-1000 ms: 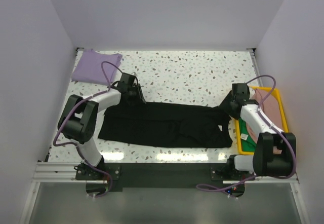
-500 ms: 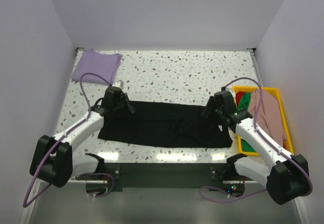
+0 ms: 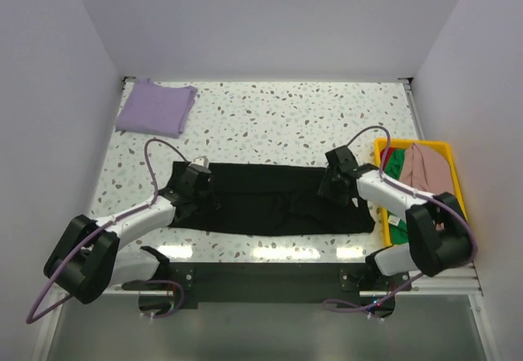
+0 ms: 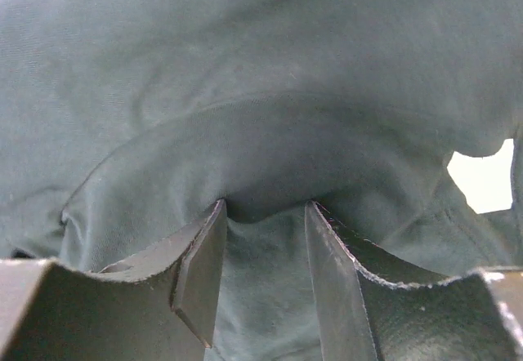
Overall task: Fold and stack the t-shirts
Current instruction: Fold the tshirt
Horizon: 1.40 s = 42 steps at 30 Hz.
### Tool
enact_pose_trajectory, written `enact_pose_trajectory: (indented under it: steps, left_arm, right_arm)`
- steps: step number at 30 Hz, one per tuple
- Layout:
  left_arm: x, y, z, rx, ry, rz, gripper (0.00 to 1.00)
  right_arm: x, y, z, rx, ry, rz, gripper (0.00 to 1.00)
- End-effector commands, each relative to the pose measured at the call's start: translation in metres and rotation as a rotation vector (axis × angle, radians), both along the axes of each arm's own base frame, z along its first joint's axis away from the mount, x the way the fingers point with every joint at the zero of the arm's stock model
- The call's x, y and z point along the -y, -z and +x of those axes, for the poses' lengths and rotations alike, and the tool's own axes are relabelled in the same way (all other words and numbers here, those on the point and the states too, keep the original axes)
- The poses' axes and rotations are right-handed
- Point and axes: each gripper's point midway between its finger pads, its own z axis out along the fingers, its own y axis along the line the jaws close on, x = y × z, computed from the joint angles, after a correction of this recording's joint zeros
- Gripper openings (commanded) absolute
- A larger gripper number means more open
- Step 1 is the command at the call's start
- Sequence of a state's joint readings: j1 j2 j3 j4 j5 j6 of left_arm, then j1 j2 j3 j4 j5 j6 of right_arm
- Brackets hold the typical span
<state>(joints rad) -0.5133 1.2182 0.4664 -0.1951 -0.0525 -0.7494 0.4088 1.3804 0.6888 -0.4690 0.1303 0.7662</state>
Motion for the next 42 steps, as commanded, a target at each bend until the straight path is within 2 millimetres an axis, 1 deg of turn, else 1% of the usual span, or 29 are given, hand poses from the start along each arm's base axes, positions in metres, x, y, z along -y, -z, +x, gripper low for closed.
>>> enact_pose_trajectory:
  steps: [1, 3, 5, 6, 9, 10, 11, 12, 13, 14, 15, 16, 17, 18, 19, 21, 22, 24, 25, 27, 28, 31, 33, 34, 35, 36, 39, 40, 42]
  left_arm:
    - [0.005, 0.0, 0.01, 0.031, -0.027, -0.018, 0.09]
    - [0.01, -0.001, 0.014, 0.035, -0.021, -0.033, 0.09]
    - [0.016, -0.001, 0.018, 0.038, -0.027, -0.057, 0.09]
    - [0.019, -0.002, 0.02, 0.035, -0.031, -0.076, 0.09]
    - [0.031, 0.0, 0.025, 0.022, -0.039, -0.123, 0.09]
    - [0.042, -0.006, 0.03, 0.033, -0.038, -0.181, 0.09]
    - [0.05, -0.007, 0.036, 0.043, -0.041, -0.214, 0.09]
    - [0.057, -0.008, 0.038, 0.043, -0.042, -0.242, 0.1]
    - [0.067, -0.012, 0.04, 0.031, -0.049, -0.299, 0.11]
    - [0.078, -0.013, 0.045, 0.039, -0.045, -0.336, 0.12]
    - [0.091, -0.015, 0.042, 0.033, -0.026, -0.364, 0.13]
    - [0.101, -0.017, 0.043, 0.021, -0.034, -0.394, 0.15]
    - [0.114, -0.019, 0.049, 0.025, -0.022, -0.417, 0.17]
    - [0.131, -0.021, 0.044, 0.017, 0.009, -0.439, 0.19]
    - [0.144, -0.023, 0.042, -0.004, 0.026, -0.478, 0.23]
    - [0.176, -0.032, 0.039, -0.005, 0.093, -0.535, 0.3]
    - [0.189, -0.044, 0.044, 0.015, 0.12, -0.556, 0.32]
    - [0.194, -0.049, 0.047, 0.031, 0.15, -0.54, 0.37]
    - [0.195, -0.058, 0.053, 0.068, 0.172, -0.523, 0.39]
    - [0.184, -0.072, 0.061, 0.122, 0.163, -0.457, 0.44]
    - [0.182, -0.082, 0.066, 0.173, 0.19, -0.417, 0.45]
    - [0.163, -0.109, 0.07, 0.263, 0.227, -0.308, 0.45]
    - [0.151, -0.115, 0.073, 0.295, 0.225, -0.231, 0.43]
    - [0.136, -0.112, 0.077, 0.313, 0.219, -0.144, 0.42]
    - [0.124, -0.109, 0.073, 0.299, 0.222, -0.084, 0.4]
    - [0.113, -0.106, 0.075, 0.306, 0.209, -0.023, 0.36]
    - [0.093, -0.092, 0.068, 0.276, 0.242, 0.103, 0.28]
    - [0.087, -0.085, 0.065, 0.264, 0.255, 0.136, 0.25]
    - [0.08, -0.074, 0.059, 0.239, 0.268, 0.169, 0.22]
  right_arm:
    - [-0.004, -0.01, 0.06, 0.085, 0.013, 0.02, 0.47]
    - [-0.002, -0.007, 0.079, 0.061, -0.01, 0.021, 0.47]
    - [-0.007, -0.009, 0.113, 0.073, -0.042, 0.001, 0.47]
    - [-0.016, -0.028, 0.144, 0.134, -0.059, 0.007, 0.48]
    - [-0.021, -0.01, 0.176, 0.08, -0.13, -0.051, 0.49]
    - [-0.031, -0.035, 0.211, 0.157, -0.145, -0.047, 0.5]
    - [-0.032, -0.015, 0.219, 0.114, -0.162, -0.069, 0.5]
    - [-0.035, -0.016, 0.233, 0.128, -0.197, -0.083, 0.5]
    - [-0.045, -0.041, 0.264, 0.211, -0.213, -0.07, 0.52]
    - [-0.047, -0.016, 0.272, 0.173, -0.267, -0.095, 0.53]
    - [-0.051, -0.015, 0.284, 0.186, -0.293, -0.095, 0.53]
    - [-0.059, -0.033, 0.31, 0.249, -0.309, -0.094, 0.54]
    - [-0.062, -0.03, 0.315, 0.236, -0.338, -0.094, 0.55]
    - [-0.064, -0.001, 0.319, 0.195, -0.378, -0.107, 0.56]
    - [-0.072, -0.024, 0.34, 0.264, -0.39, -0.098, 0.58]
    - [-0.076, -0.012, 0.348, 0.265, -0.42, -0.099, 0.66]
    - [-0.079, -0.022, 0.355, 0.294, -0.424, -0.092, 0.72]
    - [-0.081, -0.034, 0.36, 0.331, -0.419, -0.087, 0.79]
    - [-0.081, -0.051, 0.36, 0.359, -0.416, -0.08, 0.82]
    - [-0.082, -0.075, 0.363, 0.419, -0.399, -0.073, 0.91]
    - [-0.08, -0.098, 0.36, 0.451, -0.391, -0.071, 0.94]
    - [-0.073, -0.141, 0.353, 0.506, -0.349, -0.077, 0.94]
    - [-0.067, -0.159, 0.344, 0.517, -0.303, -0.075, 0.94]
    - [-0.064, -0.152, 0.336, 0.492, -0.299, -0.08, 0.93]
    - [-0.064, -0.172, 0.33, 0.524, -0.276, -0.065, 0.93]
    - [-0.059, -0.158, 0.32, 0.486, -0.265, -0.069, 0.91]
    - [-0.058, -0.161, 0.307, 0.49, -0.238, -0.04, 0.84]
    - [-0.057, -0.144, 0.298, 0.451, -0.239, -0.04, 0.79]
    - [-0.055, -0.131, 0.295, 0.43, -0.229, -0.038, 0.73]
